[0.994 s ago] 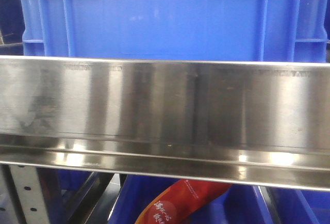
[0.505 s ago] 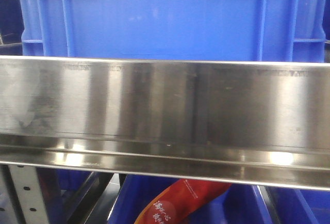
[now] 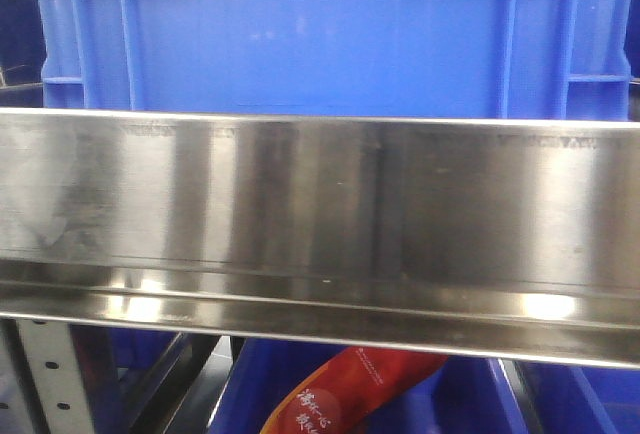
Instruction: Grab PVC pipe and place in blue bin
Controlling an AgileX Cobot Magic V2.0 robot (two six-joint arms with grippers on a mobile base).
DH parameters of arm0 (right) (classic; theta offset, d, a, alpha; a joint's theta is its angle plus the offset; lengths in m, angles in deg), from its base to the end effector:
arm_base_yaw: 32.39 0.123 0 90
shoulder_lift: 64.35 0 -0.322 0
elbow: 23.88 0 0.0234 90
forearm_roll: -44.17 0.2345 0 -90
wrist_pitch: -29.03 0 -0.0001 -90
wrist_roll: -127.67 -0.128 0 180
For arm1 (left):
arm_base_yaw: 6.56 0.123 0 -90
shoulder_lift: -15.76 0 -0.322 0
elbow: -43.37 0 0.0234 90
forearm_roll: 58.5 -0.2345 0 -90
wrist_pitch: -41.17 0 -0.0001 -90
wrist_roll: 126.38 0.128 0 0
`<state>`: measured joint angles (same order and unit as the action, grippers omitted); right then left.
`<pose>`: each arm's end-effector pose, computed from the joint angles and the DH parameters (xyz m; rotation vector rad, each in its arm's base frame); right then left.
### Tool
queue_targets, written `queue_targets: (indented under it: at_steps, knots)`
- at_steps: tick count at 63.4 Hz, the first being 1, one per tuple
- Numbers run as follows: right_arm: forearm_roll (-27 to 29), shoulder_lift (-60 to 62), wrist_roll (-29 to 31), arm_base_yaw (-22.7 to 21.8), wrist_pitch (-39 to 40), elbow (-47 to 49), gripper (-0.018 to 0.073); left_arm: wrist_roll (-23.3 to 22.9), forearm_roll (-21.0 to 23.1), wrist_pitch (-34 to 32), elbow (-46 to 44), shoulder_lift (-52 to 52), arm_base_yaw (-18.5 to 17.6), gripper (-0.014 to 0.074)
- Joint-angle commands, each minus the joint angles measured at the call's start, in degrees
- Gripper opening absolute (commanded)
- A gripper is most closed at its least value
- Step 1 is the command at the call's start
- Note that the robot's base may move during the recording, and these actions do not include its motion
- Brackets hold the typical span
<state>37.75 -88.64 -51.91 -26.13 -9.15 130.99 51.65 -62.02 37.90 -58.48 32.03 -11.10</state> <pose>-0.0021 -0.0091 0.4314 -0.1010 1.5228 -0.0418 0.0543 -0.0048 0.2158 0.0872 1.5888 -0.0435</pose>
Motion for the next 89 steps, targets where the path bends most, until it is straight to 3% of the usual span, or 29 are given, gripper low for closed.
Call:
queue_targets:
  at_steps: [1,15,21,45,74,89]
  knots:
    - [-0.21,2.8,0.08,-0.53,-1.2,-0.07,-0.0115,0.03,0.3,-1.17,-0.03,-0.36,0.22,-0.0111]
    - [-0.37,7.38,0.08,-0.53,-4.34,-0.07,-0.0125,0.03,0.3,-1.17,-0.03,-0.36,0.22,-0.0111]
    - [-0.37,7.62,0.08,-0.53,-5.1,-0.07,-0.0169,0.03,0.3,-1.17,-0.03,-0.36,0.22,-0.0111]
    - [-0.37,7.66,0.08,-0.53,-4.84,-0.36,-0.0169,0.03,0.3,-1.17,-0.03,-0.36,0.22,-0.0111]
    - [-0.37,11.73,0.08,-0.53,25.48,-21.93,-0.0169,0.03,0.3,-1.17,-0.03,-0.36,0.22,-0.0111]
    - [-0.37,16.7,0.08,-0.93,28.49,-31.72,-0.0169,0.03,0.3,-1.17,-0.03,-0.36,0.22,-0.0111]
